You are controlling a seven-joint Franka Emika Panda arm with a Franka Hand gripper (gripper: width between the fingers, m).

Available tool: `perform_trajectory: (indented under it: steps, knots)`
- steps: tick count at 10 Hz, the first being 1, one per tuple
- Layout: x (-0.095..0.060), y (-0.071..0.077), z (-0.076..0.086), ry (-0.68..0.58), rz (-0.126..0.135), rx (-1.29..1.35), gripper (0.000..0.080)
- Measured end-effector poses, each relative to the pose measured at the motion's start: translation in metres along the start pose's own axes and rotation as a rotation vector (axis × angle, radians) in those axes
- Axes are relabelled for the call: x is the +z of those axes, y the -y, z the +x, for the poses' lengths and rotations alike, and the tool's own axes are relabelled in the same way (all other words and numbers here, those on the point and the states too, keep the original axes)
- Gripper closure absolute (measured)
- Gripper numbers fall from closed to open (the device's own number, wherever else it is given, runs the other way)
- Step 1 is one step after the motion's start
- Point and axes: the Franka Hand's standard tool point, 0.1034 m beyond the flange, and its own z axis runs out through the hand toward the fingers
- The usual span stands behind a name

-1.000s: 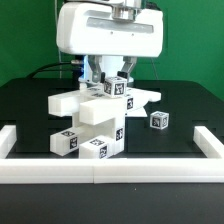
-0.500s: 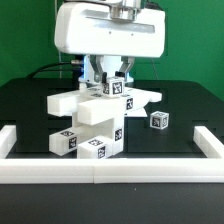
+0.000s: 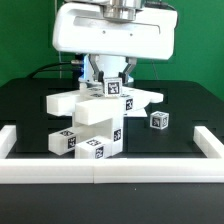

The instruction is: Assemble chair

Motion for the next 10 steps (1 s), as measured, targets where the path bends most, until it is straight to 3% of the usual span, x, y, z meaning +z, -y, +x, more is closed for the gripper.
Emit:
perform_trajectory:
  steps: [10]
  knots:
    - [0.0005,0.0032,0.0004,0.001,0.007,0.723,0.0512]
